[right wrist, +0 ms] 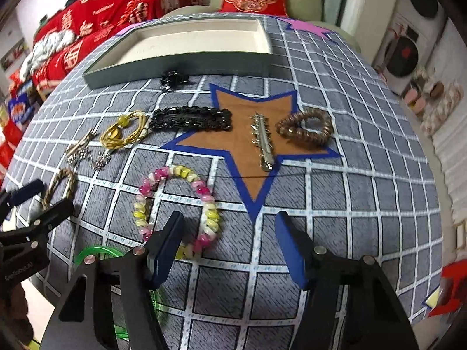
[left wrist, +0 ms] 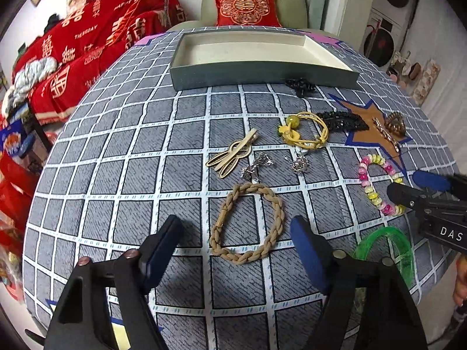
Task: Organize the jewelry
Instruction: 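Grasp the braided tan bracelet with the left tool while the right tool grasps the beaded bracelet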
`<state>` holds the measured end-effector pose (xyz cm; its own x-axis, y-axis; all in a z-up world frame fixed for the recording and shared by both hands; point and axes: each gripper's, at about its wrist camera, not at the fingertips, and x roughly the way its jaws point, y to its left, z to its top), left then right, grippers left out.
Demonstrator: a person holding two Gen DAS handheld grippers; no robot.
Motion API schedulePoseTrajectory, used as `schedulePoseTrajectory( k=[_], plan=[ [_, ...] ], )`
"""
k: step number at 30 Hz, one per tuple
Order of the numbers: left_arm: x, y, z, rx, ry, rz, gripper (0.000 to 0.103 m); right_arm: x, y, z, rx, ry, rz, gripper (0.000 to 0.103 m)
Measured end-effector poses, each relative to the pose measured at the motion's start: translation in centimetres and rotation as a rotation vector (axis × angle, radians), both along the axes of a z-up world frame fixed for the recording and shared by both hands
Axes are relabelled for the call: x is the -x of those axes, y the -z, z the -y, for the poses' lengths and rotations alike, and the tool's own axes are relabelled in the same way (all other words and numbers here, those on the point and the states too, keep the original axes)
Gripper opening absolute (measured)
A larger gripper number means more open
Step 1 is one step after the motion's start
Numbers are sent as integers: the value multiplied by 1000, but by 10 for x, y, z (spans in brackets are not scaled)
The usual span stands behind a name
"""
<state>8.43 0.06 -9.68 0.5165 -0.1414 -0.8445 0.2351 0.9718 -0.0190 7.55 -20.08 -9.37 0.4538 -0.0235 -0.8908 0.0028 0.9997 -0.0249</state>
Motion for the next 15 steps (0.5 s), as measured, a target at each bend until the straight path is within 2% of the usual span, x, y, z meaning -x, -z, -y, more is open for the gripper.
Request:
schedulePoseTrajectory(
  k=[2, 4, 5, 6, 7, 8, 9, 15],
  plan=[
    [2, -1, 3, 5, 15, 4, 73, -2, 1, -3, 1, -13, -4, 67],
    [4, -3, 5, 8, 33, 13, 57, -2, 1, -5, -1, -26, -8, 64],
    [4, -3, 6, 9, 38, 14, 44, -2, 0, -5, -8, -33, -9, 62],
    [4, -4, 6, 14, 46, 16, 31, -2, 0, -6, -9, -39, -9, 56],
    [5, -4, 7, 20, 51, 14, 24, -1, -1, -7, -8, -50, -7, 42],
    [4, -5, 6, 33, 56, 11, 20, -1, -2, -8, -9, -58, -5, 32],
    [4, -5, 6, 46, 57, 8, 20, 0, -3, -8, -14, -63, -5, 12],
    [4, -14, -3, 139, 52, -4, 19, 2, -5, -3, -55, -61, 7, 10]
  ],
)
